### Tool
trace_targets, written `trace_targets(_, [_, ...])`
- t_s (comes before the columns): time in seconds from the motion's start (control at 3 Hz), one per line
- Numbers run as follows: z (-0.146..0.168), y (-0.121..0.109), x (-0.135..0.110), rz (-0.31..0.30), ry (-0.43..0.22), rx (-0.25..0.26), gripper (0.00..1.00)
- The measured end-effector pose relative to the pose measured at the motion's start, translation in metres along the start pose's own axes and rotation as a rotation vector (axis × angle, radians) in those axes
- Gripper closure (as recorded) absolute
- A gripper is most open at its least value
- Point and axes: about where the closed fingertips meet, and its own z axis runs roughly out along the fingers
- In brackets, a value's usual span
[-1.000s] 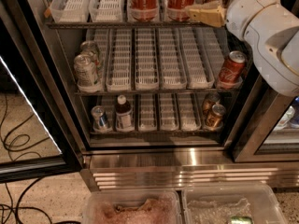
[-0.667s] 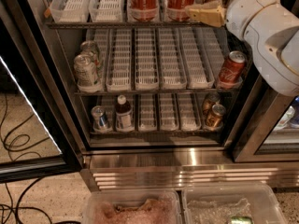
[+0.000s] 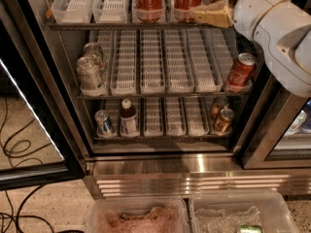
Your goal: Pick orange can from top shelf of fridge
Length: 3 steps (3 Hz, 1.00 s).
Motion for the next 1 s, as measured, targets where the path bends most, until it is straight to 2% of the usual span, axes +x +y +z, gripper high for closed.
trace_targets(0.33, [0.0042, 0.0093, -0.0025, -0.023, -0.008, -0.084, 0.0])
trace_targets(0.67, [0.0052, 0.0094, -0.0037, -0.019, -0.009, -0.079, 0.0])
trace_targets(1.0, [0.0067, 0.0045, -0.0022, -0.007, -0.003, -0.048, 0.0])
